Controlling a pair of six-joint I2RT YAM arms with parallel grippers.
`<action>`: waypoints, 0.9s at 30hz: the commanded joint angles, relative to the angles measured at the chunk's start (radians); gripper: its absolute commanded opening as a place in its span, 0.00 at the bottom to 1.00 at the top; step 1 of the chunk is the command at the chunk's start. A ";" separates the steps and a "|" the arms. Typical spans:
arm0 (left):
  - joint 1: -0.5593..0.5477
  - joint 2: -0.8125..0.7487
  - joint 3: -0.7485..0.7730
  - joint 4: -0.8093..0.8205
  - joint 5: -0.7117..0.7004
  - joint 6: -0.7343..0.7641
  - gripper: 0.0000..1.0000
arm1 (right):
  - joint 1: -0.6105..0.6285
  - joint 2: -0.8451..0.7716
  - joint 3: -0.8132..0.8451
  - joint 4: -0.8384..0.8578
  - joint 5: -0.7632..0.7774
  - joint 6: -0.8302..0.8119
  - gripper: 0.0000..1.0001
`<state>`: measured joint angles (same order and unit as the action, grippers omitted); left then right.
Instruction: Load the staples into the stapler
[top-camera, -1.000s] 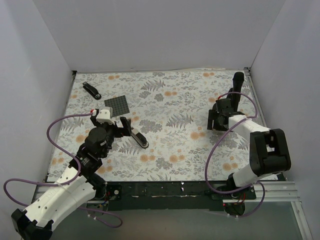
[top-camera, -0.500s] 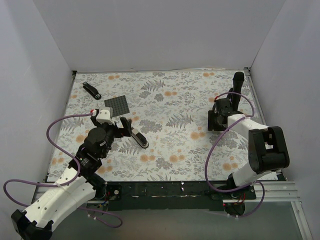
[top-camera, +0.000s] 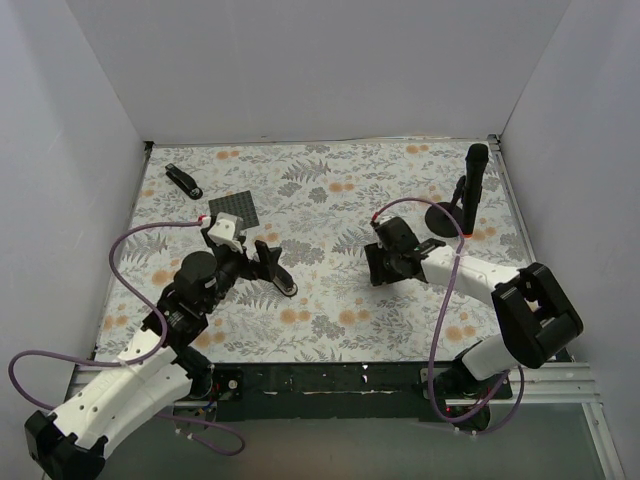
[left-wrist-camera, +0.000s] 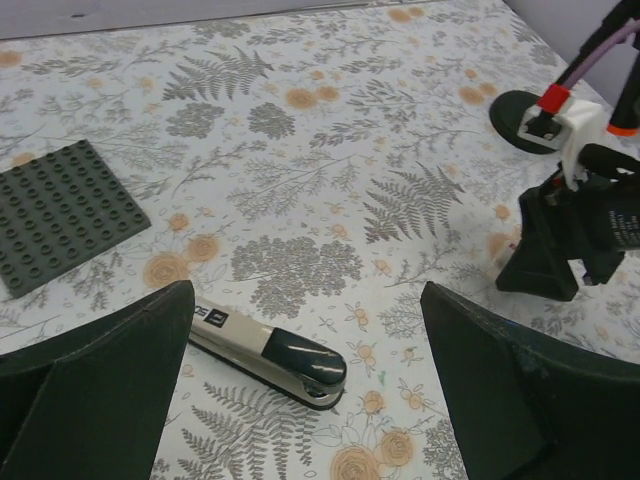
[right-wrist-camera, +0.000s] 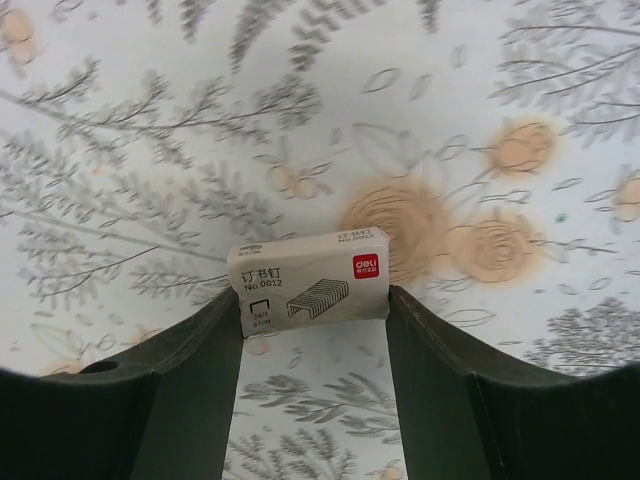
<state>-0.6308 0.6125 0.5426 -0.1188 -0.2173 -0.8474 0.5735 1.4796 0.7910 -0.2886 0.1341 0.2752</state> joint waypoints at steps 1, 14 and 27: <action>0.000 0.050 -0.007 0.033 0.170 -0.001 0.98 | 0.141 -0.027 -0.009 -0.007 0.067 0.113 0.48; -0.021 0.112 -0.007 0.039 0.340 -0.188 0.98 | 0.250 -0.080 0.007 -0.030 0.050 0.157 0.85; -0.251 0.280 0.026 0.085 0.189 -0.259 0.98 | 0.048 -0.238 -0.114 0.069 -0.140 0.091 0.67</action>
<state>-0.7914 0.8234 0.5423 -0.0589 0.0566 -1.0939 0.7280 1.2945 0.7441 -0.2882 0.1429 0.3866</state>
